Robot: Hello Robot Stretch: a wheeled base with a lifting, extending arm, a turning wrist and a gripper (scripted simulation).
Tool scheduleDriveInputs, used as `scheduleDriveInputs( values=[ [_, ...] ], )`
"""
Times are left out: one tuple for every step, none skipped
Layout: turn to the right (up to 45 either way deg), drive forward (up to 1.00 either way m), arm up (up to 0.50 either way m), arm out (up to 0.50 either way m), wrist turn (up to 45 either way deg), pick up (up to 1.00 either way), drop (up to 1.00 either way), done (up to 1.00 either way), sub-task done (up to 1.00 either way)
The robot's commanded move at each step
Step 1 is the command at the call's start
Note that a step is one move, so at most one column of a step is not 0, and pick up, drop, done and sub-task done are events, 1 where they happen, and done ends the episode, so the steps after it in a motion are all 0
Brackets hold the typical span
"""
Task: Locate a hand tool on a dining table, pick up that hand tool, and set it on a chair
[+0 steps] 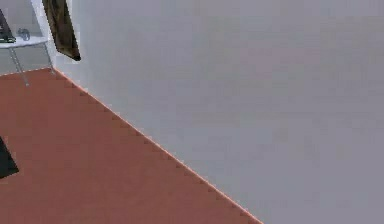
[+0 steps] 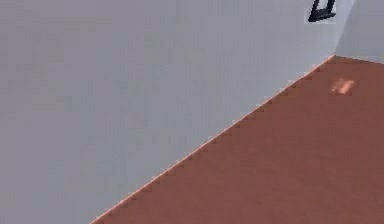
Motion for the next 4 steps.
scheduleDriveInputs(
  values=[
    [0.0,0.40,0.00,0.00,0.0,0.00,0.00,0.00,0.00],
    [-42.0,0.00,0.00,0.00,0.0,0.00,0.00,0.00,0.00],
    [0.0,1.00,0.00,0.00,0.0,0.00,0.00,0.00,0.00],
    [-3.0,0.00,0.00,0.00,0.0,0.00,0.00,0.00,0.00]
  ],
)
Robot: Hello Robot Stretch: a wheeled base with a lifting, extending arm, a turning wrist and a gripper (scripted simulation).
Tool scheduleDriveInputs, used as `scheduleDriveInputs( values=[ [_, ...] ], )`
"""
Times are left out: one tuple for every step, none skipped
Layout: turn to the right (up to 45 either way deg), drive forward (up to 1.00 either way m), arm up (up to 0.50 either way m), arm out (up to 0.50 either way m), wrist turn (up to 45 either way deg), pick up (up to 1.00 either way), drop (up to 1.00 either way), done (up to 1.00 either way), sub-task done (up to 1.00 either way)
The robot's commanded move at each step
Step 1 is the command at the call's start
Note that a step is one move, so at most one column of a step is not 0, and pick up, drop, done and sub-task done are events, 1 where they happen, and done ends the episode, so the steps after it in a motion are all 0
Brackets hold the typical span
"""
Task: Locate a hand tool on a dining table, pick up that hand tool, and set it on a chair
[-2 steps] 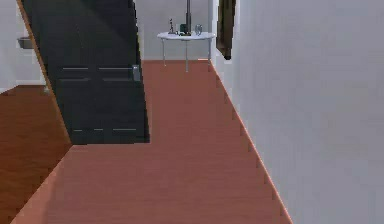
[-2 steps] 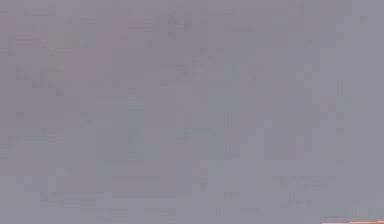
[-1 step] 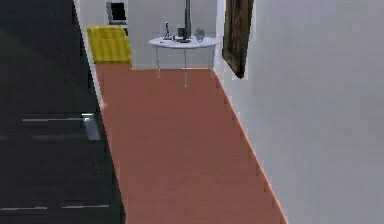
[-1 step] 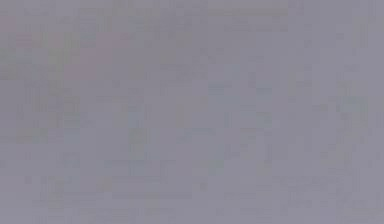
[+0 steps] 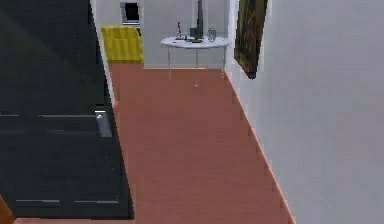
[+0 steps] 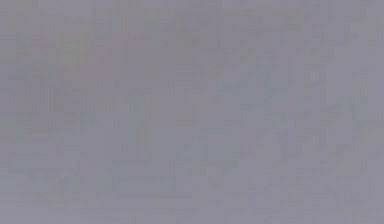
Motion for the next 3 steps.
scheduleDriveInputs(
  values=[
    [0.0,1.00,0.00,0.00,0.0,0.00,0.00,0.00,0.00],
    [0.0,0.25,0.00,0.00,0.0,0.00,0.00,0.00,0.00],
    [-18.0,0.00,0.00,0.00,0.0,0.00,0.00,0.00,0.00]
  ],
)
